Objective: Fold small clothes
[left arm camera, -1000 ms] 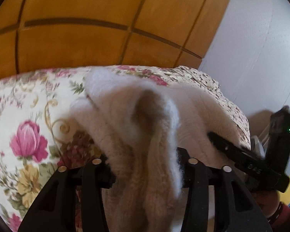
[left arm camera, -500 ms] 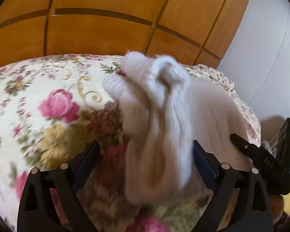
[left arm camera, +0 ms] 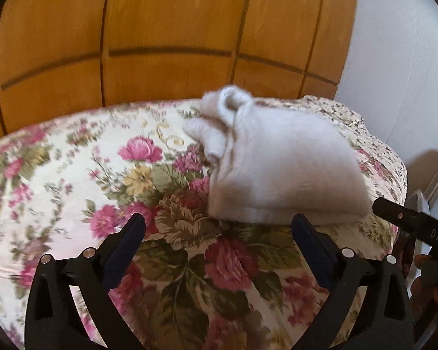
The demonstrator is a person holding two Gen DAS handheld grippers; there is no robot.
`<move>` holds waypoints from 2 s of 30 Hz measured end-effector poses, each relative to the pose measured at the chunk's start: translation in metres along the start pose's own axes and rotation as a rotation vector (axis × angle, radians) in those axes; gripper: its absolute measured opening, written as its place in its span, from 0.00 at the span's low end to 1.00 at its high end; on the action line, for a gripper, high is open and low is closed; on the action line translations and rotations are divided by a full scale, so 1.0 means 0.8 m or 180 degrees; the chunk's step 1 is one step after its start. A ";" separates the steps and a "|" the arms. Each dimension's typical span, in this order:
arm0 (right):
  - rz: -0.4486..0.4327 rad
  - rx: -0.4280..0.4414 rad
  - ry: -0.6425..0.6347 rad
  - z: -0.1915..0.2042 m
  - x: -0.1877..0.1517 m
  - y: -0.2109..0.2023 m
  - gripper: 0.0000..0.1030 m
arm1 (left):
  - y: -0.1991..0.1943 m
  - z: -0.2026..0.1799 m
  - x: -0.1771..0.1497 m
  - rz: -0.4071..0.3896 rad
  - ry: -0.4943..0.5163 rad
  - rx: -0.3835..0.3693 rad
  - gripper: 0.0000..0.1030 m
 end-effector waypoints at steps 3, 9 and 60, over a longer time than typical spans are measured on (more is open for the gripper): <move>-0.0111 -0.0125 -0.0176 0.016 -0.003 -0.027 0.98 | -0.018 -0.008 0.009 -0.0109 0.0052 0.0019 0.96; -0.0182 -0.0363 -0.0449 0.039 -0.005 -0.060 0.98 | -0.049 -0.011 0.021 -0.0148 -0.0056 0.0176 0.96; -0.0373 -0.0610 -0.0545 0.047 -0.003 -0.100 0.98 | -0.102 -0.031 0.004 -0.0334 0.0029 0.0546 0.96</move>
Point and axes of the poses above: each gripper's, at about its wrist camera, not at the fingertips, and y roughly the way its jaws point, z to its left, x to its top, the point moved 3 cm from there along y, roughly the way its jaws point, and after that the axes turned 11 degrees about -y, right-handed, at the moved point
